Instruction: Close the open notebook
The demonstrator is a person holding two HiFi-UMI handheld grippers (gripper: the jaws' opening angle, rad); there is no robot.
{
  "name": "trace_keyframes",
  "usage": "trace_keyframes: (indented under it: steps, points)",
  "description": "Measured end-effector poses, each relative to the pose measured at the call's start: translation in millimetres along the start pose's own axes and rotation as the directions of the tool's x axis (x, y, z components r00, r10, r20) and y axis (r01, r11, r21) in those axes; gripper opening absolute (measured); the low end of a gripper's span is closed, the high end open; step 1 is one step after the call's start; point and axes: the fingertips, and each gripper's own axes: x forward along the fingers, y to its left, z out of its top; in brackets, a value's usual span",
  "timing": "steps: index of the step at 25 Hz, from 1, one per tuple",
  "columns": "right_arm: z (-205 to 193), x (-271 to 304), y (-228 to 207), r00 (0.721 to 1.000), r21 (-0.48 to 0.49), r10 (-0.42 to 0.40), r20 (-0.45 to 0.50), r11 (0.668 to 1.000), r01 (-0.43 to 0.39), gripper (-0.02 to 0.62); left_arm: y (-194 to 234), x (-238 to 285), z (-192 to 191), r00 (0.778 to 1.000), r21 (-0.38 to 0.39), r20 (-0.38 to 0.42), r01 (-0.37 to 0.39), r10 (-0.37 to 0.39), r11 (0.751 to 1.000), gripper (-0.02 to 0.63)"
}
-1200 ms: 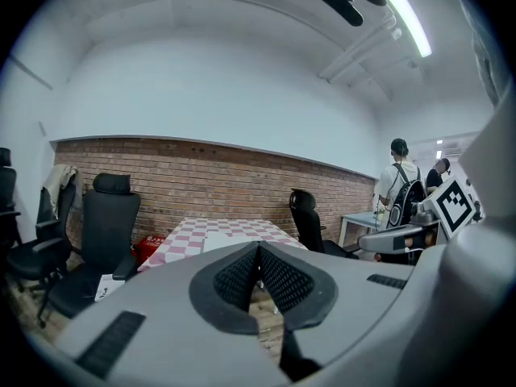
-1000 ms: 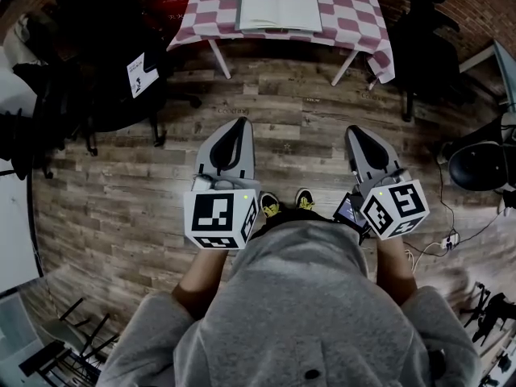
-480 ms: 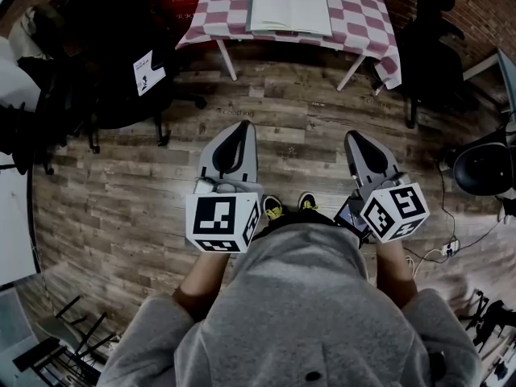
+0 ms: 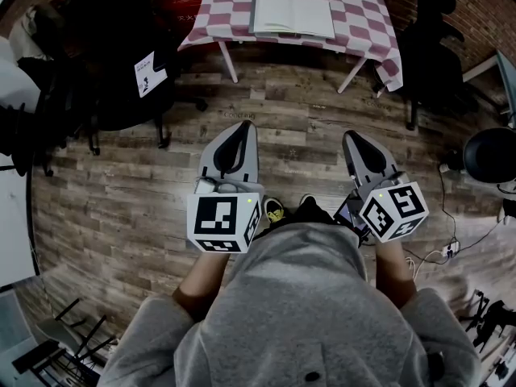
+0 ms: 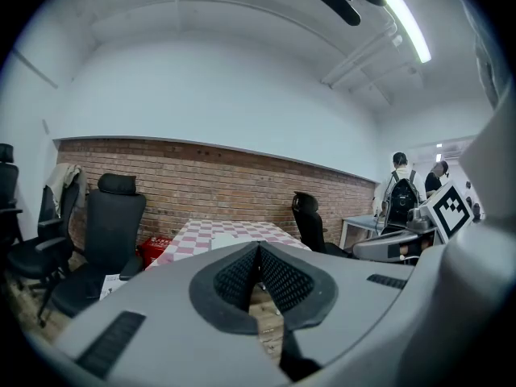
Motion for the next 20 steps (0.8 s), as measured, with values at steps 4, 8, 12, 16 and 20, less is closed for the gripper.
trace_keyframes:
  steps: [4,8,12,16,20]
  points:
    - [1.1,3.9,3.1,1.0,-0.003,-0.006,0.005,1.0,0.006,0.035,4.3,-1.8,-0.4,1.0,-0.003,0.004,0.004,-0.004,1.0,0.011]
    - [3.8,7.4,2.8,1.0,-0.008,-0.016,0.006,1.0,0.016,0.035,6.8,1.2,0.8,1.0,-0.006,0.008,0.012,-0.012,1.0,0.011]
    - [7.8,7.1,1.8,1.0,-0.004,-0.026,0.013,1.0,0.026,0.035,6.6,1.6,5.5,1.0,-0.001,0.019,0.022,-0.022,1.0,0.011]
    - [8.7,7.0,3.5,0.999,-0.014,-0.03,0.013,0.999,0.031,0.035,6.8,-0.3,6.9,0.999,-0.01,0.025,0.03,-0.03,0.999,0.011]
    - [7.8,3.8,4.2,0.999,-0.021,-0.031,0.012,0.999,0.032,0.035,5.2,-2.3,6.4,0.999,-0.016,0.028,0.03,-0.03,0.999,0.011]
